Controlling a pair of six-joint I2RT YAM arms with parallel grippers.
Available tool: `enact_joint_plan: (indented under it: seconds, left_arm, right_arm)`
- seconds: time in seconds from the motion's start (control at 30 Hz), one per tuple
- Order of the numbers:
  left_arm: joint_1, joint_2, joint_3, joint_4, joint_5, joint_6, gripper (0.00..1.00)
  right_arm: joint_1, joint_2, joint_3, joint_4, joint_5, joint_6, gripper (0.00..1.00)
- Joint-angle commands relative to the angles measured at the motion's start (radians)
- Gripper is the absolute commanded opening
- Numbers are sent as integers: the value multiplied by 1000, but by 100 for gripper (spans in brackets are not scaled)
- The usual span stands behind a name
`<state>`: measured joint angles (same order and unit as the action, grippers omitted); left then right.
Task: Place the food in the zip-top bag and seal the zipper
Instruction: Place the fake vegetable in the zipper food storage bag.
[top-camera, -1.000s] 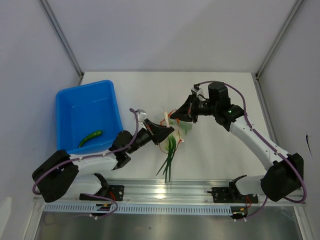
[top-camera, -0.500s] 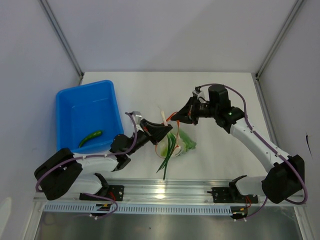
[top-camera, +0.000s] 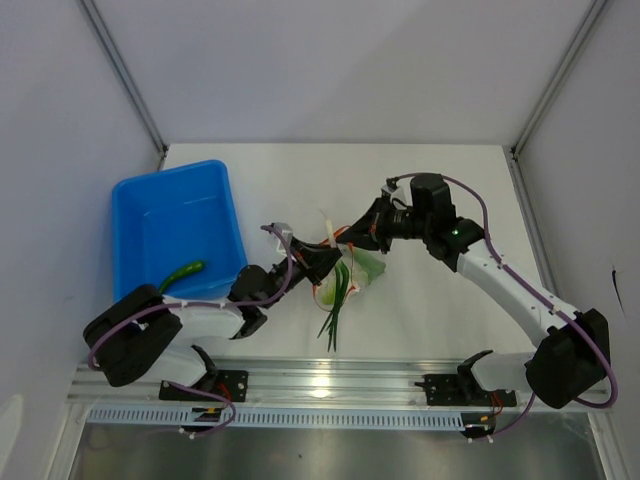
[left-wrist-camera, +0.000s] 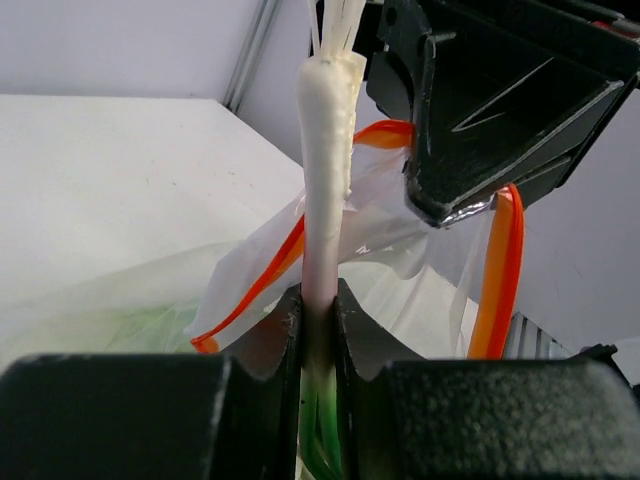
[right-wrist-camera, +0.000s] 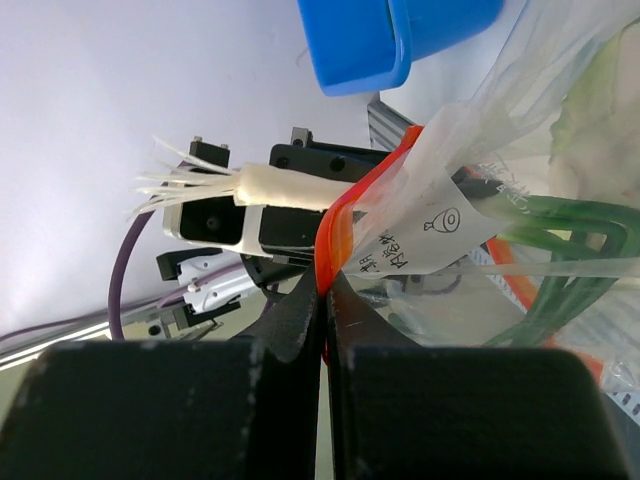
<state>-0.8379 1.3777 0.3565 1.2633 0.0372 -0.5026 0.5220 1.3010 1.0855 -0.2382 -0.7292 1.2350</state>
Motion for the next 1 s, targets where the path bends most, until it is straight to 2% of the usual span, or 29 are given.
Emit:
enact_joint_plan:
  seconds: [0.0,0.1,0.13,0.2,0.37,0.47,0.67,0.73,0.8,0.97]
  left_arm:
    - [-7,-23,44,317,-2,56,1]
    - [-7,-119,58,155,1,67,1]
    - [-7,-147,65,16,16,84,1]
    - [-9,-225,85,-115,13,82,1]
    - [-10,-357,84,-471,-3,65,1]
    - [-12,-411,75,-580,65,84,1]
    - [-17,-460,10,-569,158,113,1]
    - [-21,-473,-75,-416,103,111,1]
    - [-24,-503,-117,-351,21,125,1]
    - [-24,-516,25,-531,-75,236,1]
  right_arm:
    - [9,-37,30,65,-7,29,0]
    - [7,-31,59,-19,19,-35,0]
    - [6,-28,71,-53,31,-69,0]
    - [-2,-11,103,-142,74,-164,0]
    - [-23,10,125,-180,105,-271,0]
    - [-28,43,163,-200,102,-299,0]
    - [-25,76,212,-200,86,-322,0]
    - [-24,77,214,-188,76,-312,0]
    - [-22,80,214,-184,68,-307,0]
    - [-11,70,214,-196,68,-307,0]
